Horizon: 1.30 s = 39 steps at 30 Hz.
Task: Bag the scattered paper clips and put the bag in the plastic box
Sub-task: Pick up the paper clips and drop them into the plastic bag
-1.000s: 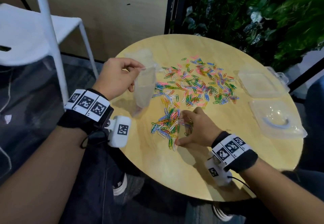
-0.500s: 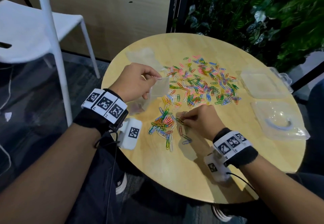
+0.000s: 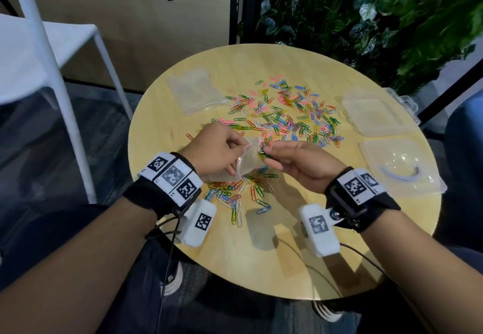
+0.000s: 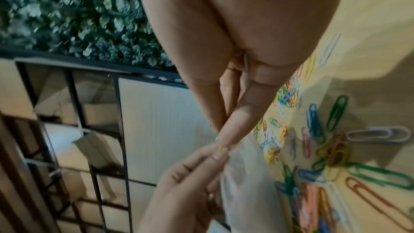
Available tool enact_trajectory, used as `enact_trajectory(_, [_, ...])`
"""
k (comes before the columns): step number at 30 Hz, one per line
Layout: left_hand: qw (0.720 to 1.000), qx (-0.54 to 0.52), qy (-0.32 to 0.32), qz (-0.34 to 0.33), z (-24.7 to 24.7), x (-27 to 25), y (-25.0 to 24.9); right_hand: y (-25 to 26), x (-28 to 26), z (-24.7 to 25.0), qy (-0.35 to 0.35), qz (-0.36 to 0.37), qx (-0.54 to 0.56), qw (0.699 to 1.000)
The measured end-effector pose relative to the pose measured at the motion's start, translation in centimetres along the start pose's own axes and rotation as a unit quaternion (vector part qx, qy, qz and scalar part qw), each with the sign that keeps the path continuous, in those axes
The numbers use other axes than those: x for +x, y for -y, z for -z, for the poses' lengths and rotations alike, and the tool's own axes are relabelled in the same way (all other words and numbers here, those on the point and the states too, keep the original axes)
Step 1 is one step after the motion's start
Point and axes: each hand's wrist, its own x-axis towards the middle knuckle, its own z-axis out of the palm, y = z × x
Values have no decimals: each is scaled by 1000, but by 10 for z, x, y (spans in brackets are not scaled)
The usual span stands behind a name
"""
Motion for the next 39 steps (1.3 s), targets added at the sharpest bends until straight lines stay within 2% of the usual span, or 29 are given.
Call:
enact_trajectory(4, [1000, -20, -8, -21, -11, 0, -9, -9, 1, -4, -18, 8, -42, 999])
enact_trajectory(10, [999, -17, 5, -33, -25, 6, -15, -7, -4, -5, 11, 0, -65, 998])
enact_trajectory(13, [999, -33, 12, -40, -27, 8, -18, -7, -5, -3, -38, 46, -158, 986])
enact_trajectory(15, [998, -45, 19, -42, -26, 9, -21, -8, -3, 1, -87, 107, -286, 948])
enact_trajectory(18, [998, -52, 14, -39, -25, 8, -21, -11, 2, 6, -116, 204, -479, 846])
enact_trajectory(19, [998, -54, 9, -39, -24, 9, -20, -12, 2, 6, -115, 215, -505, 828])
enact_trajectory(23, [998, -58, 6, -37, -22, 9, -17, -13, 0, 4, -100, 239, -507, 822])
enact_trajectory(26, [997, -60, 6, -43, -20, 7, -18, -11, -2, 5, -80, 254, -541, 798])
enact_trajectory(27, [997, -56, 3, -43, -19, 7, -18, -9, -3, 5, -73, 261, -535, 800])
enact_trajectory(30, [998, -48, -12, -42, -12, 10, -17, 0, -8, 5, -53, 292, -460, 837])
enact_trajectory(32, [998, -52, -15, -34, -5, 10, -14, 5, -14, 8, -66, 302, -455, 835])
enact_trajectory(34, [998, -60, -13, -27, 1, 8, -12, 3, -21, 15, -79, 275, -522, 804])
enact_trajectory(35, [998, -63, -12, -26, 5, 7, -12, -1, -24, 20, -78, 237, -561, 789])
enact_trajectory(37, [997, -71, -14, -27, 13, 6, -12, -17, -29, 27, -68, 137, -607, 780])
enact_trajectory(39, [996, -81, -26, -26, 25, 6, -11, -35, -31, 30, -59, 79, -650, 753])
